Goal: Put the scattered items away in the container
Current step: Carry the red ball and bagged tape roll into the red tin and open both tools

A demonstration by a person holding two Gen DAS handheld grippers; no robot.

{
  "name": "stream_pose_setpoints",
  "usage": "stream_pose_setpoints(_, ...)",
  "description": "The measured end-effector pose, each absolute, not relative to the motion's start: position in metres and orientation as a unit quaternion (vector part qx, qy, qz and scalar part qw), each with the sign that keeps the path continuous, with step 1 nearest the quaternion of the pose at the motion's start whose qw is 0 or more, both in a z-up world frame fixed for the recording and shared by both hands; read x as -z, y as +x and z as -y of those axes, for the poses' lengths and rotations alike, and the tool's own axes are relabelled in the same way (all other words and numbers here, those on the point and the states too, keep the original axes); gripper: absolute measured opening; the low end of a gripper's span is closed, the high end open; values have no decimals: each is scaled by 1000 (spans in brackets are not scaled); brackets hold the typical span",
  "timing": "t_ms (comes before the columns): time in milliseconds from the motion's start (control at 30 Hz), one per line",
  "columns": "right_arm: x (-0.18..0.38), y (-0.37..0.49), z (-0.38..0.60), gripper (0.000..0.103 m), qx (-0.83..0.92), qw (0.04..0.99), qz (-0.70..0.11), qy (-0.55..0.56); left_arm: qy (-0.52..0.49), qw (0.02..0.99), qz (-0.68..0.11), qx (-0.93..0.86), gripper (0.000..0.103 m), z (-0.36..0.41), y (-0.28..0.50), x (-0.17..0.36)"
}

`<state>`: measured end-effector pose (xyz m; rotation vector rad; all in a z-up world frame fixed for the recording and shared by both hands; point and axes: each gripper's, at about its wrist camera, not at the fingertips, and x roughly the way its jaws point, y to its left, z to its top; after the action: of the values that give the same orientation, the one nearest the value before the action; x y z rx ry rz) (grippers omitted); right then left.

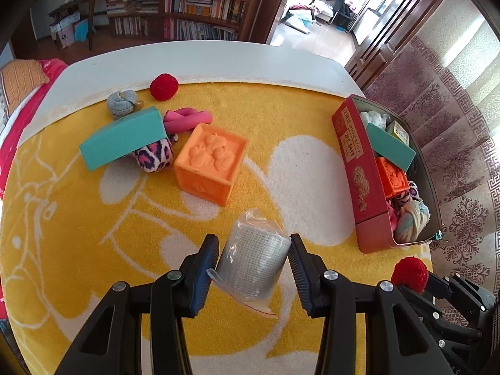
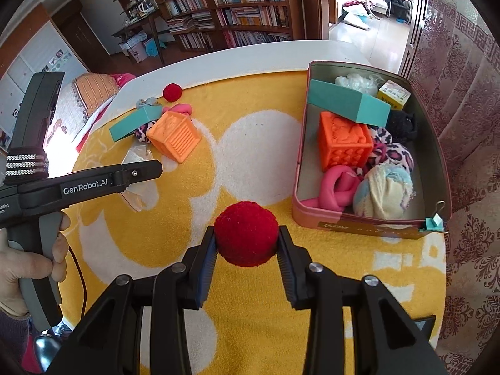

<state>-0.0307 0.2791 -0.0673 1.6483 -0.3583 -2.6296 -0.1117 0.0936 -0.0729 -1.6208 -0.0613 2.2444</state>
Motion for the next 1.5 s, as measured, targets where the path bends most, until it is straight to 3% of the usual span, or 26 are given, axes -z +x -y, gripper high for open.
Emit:
stream_pose_setpoints(533, 58, -63, -350, 43, 859, -15, 120, 498, -551, 198, 24, -811, 48, -141, -83, 40)
stream_pose_setpoints(633, 61, -64, -358, 53, 857, -11, 133, 497, -550, 197, 23, -811, 48, -148, -80, 38)
stream_pose_setpoints(700, 60, -61, -363, 66, 859, -10, 140, 492, -550, 198, 22, -811, 48, -153, -79, 37)
stream_pose_setpoints(767, 60, -57, -370, 69, 860, -11, 150, 488, -551, 201, 20, -810, 48, -160, -79, 38)
stream_pose_setpoints(1500, 65, -8, -425, 69, 858, -52, 186, 476, -532, 301, -23, -791, 48, -296, -99, 19)
